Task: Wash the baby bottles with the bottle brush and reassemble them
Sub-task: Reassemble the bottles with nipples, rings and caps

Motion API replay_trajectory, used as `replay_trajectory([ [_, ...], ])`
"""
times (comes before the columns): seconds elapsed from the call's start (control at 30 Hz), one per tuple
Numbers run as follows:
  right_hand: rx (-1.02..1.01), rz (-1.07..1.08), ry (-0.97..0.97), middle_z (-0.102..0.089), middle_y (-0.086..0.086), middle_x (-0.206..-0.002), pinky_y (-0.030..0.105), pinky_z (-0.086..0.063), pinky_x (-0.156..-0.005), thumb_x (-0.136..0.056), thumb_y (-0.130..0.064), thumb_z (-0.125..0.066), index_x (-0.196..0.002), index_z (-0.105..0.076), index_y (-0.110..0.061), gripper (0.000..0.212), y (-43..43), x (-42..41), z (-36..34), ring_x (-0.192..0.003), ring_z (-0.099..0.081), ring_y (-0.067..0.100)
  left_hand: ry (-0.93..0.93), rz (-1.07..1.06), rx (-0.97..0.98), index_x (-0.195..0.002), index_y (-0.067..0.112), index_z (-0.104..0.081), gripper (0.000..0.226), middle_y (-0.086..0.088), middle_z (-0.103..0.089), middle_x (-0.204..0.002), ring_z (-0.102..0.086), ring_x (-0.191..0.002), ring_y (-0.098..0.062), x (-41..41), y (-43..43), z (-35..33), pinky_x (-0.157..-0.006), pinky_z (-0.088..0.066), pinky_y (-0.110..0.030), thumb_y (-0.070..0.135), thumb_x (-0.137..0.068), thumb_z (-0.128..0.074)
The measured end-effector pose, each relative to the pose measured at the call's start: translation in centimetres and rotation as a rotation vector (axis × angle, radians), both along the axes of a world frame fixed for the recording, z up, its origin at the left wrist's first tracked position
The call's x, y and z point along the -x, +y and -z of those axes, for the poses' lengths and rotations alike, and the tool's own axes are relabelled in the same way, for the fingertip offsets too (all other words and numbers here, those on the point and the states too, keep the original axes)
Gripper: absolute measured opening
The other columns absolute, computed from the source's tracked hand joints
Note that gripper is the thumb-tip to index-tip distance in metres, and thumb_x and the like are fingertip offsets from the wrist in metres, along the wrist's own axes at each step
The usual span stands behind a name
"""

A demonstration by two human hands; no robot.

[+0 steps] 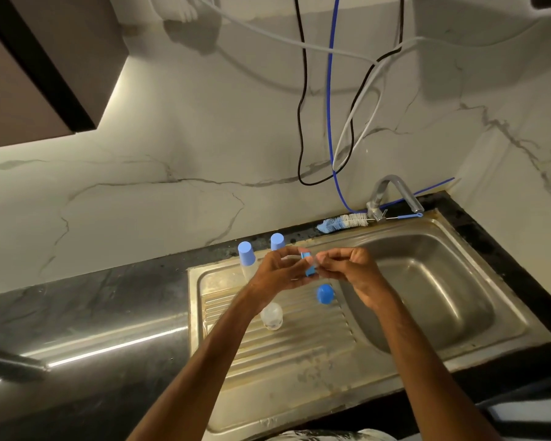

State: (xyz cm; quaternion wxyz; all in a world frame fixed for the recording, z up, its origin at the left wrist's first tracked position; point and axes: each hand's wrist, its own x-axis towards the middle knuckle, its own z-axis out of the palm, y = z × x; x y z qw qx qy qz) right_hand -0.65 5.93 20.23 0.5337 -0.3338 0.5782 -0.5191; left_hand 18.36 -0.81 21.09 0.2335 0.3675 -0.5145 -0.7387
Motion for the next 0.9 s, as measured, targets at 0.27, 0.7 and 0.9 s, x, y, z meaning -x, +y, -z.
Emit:
replay_trajectory([
  [0.27,0.172,-0.073,0.147,-0.076,0.009,-0.112,0.035,-0.063,-0.075,-0.084,-0.008,-0.079,-0.126,-0.068,-0.004,0.043,0.6,-1.4,0.4,-0.097,-0.076,0.024,-0.090,0.035,0.150,-0.132,0.007,-0.064,0.034,-0.015,-0.075,-0.114,-0.074,-0.106,-0.027,0.1,-0.5,0.2,-0.093,-0.060,-0.041,0.023,-0.101,-0.063],
  [0.7,0.396,0.214,0.697,-0.076,-0.003,-0.091,0.018,-0.060,-0.070,-0.083,-0.019,-0.083,-0.105,-0.078,-0.010,0.024,0.8,-2.0,0.7,-0.078,-0.072,0.006,0.020,-0.037,0.099,-0.129,0.005,-0.066,0.035,-0.015,-0.074,-0.116,-0.073,-0.107,-0.032,0.6,-0.1,-0.4,-0.094,-0.060,-0.042,0.026,-0.101,-0.063],
  [0.9,0.099,-0.171,-0.011,-0.077,0.015,-0.107,0.033,-0.063,-0.079,-0.085,-0.002,-0.074,-0.107,-0.074,0.003,0.023,0.4,1.3,-2.0,-0.097,-0.075,0.032,-0.006,0.243,0.154,-0.140,0.003,-0.059,0.037,-0.017,-0.072,-0.123,-0.069,-0.117,-0.032,-0.8,-1.1,-2.0,-0.100,-0.056,-0.045,0.018,-0.106,-0.053],
])
